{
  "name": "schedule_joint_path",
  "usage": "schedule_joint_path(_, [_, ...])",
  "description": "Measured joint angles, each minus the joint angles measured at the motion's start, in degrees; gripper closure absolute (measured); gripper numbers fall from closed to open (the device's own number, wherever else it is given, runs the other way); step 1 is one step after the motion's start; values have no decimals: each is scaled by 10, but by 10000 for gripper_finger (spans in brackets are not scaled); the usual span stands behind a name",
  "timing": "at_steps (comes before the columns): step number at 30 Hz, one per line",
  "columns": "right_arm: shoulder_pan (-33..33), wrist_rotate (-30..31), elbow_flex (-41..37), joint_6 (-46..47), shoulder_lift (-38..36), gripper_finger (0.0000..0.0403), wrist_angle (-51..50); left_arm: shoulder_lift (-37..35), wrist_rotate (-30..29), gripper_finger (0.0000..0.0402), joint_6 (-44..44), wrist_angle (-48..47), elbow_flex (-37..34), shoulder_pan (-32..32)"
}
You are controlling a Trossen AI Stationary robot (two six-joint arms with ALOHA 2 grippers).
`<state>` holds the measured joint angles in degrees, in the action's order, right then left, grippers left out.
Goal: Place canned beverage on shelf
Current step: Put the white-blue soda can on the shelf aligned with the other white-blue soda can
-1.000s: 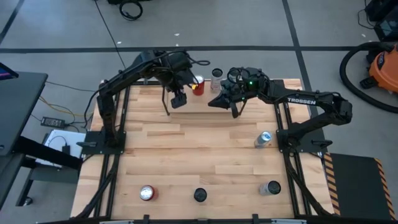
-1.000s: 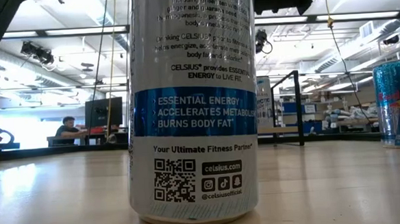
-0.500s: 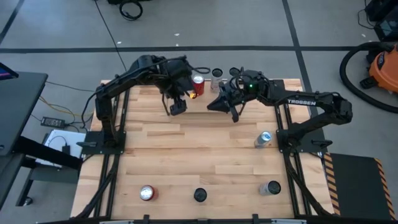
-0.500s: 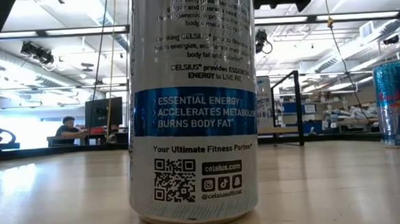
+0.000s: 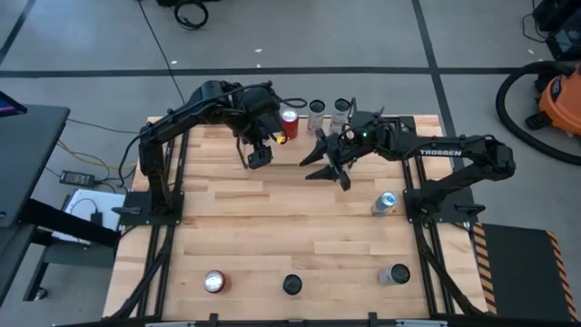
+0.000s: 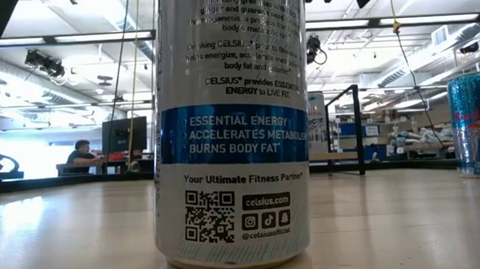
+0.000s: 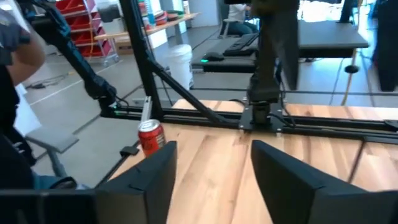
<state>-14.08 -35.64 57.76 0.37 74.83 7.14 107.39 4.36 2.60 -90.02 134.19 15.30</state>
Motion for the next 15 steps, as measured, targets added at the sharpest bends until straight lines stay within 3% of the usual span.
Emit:
schedule_joint_path(7, [18,0,0,59,0,147,7,0,0,86,30,0,0,0])
schedule_joint_path(15, [19,0,0,59,0,145,7,0,0,86,32,0,0,2])
